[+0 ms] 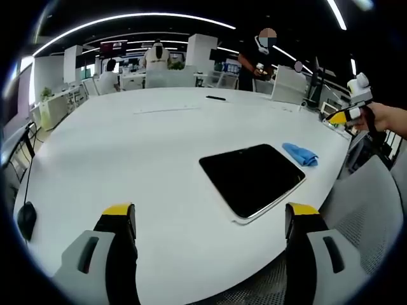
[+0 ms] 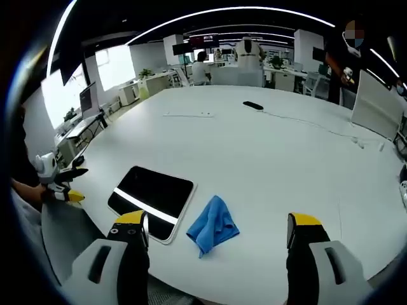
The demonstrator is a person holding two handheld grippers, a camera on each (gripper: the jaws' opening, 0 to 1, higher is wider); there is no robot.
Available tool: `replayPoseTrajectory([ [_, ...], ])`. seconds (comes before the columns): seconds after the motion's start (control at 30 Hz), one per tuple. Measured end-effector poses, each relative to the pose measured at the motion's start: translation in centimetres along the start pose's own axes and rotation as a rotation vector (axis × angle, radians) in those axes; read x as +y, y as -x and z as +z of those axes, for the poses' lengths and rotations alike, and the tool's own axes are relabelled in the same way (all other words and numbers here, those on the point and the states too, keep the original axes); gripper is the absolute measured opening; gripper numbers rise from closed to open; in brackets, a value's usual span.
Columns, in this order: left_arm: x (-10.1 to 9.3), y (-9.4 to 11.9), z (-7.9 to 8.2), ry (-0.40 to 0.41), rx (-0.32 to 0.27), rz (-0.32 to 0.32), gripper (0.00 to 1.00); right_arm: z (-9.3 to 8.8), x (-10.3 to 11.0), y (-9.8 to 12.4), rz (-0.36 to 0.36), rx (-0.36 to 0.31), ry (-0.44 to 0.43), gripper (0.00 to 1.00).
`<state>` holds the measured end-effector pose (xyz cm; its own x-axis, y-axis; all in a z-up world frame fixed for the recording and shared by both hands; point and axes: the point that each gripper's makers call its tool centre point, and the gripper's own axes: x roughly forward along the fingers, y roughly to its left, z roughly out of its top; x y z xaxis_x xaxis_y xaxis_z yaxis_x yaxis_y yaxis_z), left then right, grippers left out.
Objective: Wipe the mirror surface with the cleaning cloth until all visible marks leave the cleaned area.
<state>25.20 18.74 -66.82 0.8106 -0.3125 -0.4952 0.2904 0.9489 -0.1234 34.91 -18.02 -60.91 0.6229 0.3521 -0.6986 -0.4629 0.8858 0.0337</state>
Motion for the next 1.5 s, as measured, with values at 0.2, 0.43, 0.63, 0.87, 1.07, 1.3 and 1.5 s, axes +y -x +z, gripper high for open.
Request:
replayPoseTrajectory([
  [0.2,0.0,-0.1,-0.2,0.001,0.010,-0.007,0.97,-0.2,1.9,-2.4,0.086,0.120,0.028,0.53],
  [0.43,0.2,-0.2,-0.4,0.007,0.016,-0.001,0.96,-4.0,2.8,-6.8,0.092,0.248,0.004,0.32],
  [0.63,0.0,-0.2,-0.5,0.000,0.028,-0.009,0.96,-6.5,2.6,-9.2,0.054,0.309,-0.009,0.14],
  [0.87,-0.1,-0.2,-0.7,-0.001,0.036,-0.016,0.95,-7.9,1.8,-10.9,-0.016,0.362,0.068,0.04],
  [1.07,-0.3,-0.3,-0.9,-0.007,0.047,-0.023,0.94,-8.0,2.5,-11.6,-0.039,0.373,0.044,0.08],
  [1.3,-0.5,-0.3,-1.1,-0.020,0.057,-0.029,0.94,-8.0,2.5,-11.6,-0.009,0.387,0.047,0.00],
  [1.5,-0.7,-0.4,-1.4,-0.026,0.072,-0.044,0.93,-8.1,2.5,-11.7,0.012,0.419,-0.007,0.01],
])
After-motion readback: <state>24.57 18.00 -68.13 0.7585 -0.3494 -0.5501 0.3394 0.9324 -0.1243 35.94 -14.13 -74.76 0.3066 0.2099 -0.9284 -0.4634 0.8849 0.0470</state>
